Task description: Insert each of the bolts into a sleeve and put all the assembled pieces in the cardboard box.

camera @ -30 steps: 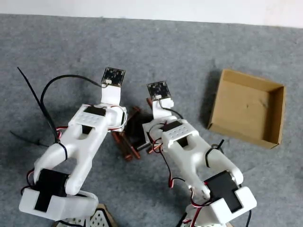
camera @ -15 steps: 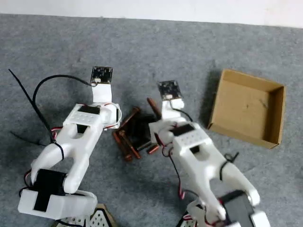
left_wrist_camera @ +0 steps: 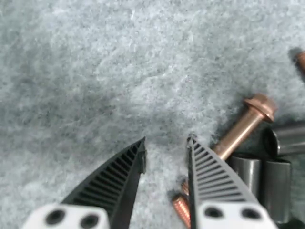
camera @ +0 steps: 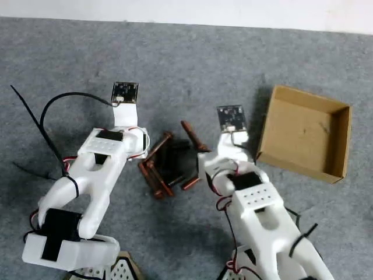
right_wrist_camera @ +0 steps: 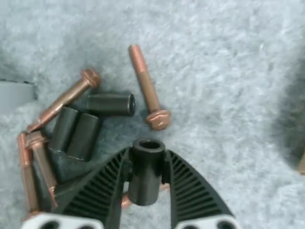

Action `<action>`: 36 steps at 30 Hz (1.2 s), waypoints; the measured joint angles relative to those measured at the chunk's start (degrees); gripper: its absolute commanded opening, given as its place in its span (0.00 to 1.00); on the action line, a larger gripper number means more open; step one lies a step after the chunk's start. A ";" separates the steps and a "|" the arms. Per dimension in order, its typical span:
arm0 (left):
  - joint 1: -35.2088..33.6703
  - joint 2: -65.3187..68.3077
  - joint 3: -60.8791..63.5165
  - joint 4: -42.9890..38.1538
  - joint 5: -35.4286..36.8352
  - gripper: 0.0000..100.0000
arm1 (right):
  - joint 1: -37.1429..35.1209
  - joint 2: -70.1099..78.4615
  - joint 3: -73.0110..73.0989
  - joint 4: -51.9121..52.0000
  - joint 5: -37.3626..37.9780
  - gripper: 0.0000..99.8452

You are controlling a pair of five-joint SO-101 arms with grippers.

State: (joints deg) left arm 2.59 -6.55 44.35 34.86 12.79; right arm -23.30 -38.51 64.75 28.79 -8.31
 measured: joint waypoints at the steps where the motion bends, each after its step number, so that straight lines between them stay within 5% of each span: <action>1: 0.00 0.00 0.00 0.00 0.00 0.14 | 0.18 -1.05 0.44 0.00 0.00 0.01; 8: 0.35 0.00 0.00 0.00 0.00 0.14 | 1.14 -7.21 3.16 0.00 0.00 0.01; 16: 12.40 -0.09 -0.18 -0.35 0.00 0.14 | 1.32 -13.63 6.59 0.00 0.00 0.01; 24: 21.36 -0.26 2.20 0.35 -23.91 0.14 | 6.59 -20.84 9.85 0.00 0.00 0.01; 36: 24.88 -0.44 -0.18 8.97 -26.64 0.14 | 9.67 -24.44 11.43 0.00 0.00 0.01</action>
State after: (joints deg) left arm 27.47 -6.99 44.18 43.82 -13.85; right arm -13.63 -62.95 76.18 28.79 -8.31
